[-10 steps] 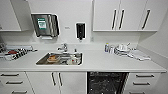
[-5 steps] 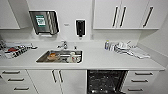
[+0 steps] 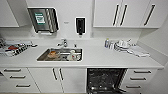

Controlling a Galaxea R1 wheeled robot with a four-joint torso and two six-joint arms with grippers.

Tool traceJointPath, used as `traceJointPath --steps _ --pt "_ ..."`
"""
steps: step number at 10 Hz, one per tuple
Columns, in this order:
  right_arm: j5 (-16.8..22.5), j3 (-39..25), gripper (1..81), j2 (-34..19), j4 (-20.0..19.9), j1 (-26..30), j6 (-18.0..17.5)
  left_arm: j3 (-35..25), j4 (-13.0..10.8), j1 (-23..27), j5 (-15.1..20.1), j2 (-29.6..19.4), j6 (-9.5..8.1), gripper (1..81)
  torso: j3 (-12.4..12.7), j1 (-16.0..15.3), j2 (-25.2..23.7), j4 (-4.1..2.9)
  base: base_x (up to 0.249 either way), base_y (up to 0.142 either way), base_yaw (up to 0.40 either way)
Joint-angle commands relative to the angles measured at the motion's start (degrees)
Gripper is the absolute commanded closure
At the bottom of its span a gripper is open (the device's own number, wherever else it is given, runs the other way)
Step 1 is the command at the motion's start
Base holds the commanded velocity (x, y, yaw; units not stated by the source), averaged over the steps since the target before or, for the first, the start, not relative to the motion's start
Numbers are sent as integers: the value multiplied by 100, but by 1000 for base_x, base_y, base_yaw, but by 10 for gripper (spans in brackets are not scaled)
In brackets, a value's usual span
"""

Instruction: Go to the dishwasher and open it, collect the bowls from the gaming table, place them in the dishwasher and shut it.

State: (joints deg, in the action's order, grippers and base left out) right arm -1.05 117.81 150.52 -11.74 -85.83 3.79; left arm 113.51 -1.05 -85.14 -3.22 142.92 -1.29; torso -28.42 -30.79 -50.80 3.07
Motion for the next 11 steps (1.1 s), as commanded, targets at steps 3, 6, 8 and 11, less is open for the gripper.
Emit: traceJointPath --steps 3,6,8,11 --pt "377 830 10 315 93 202 25 770 35 80 322 378 15 10 843 605 936 0 0 0 0" --pt "377 1006 10 447 93 220 34 1120 35 72 331 632 15 10 1402 1006 1544 0 0 0 0" --pt "369 1068 10 447 93 211 25 1341 26 72 339 773 15 10 1785 1279 1954 0 0 0 0" --pt "369 1120 10 456 84 220 25 1640 26 72 339 967 15 10 1799 1674 2551 0 0 0 0"
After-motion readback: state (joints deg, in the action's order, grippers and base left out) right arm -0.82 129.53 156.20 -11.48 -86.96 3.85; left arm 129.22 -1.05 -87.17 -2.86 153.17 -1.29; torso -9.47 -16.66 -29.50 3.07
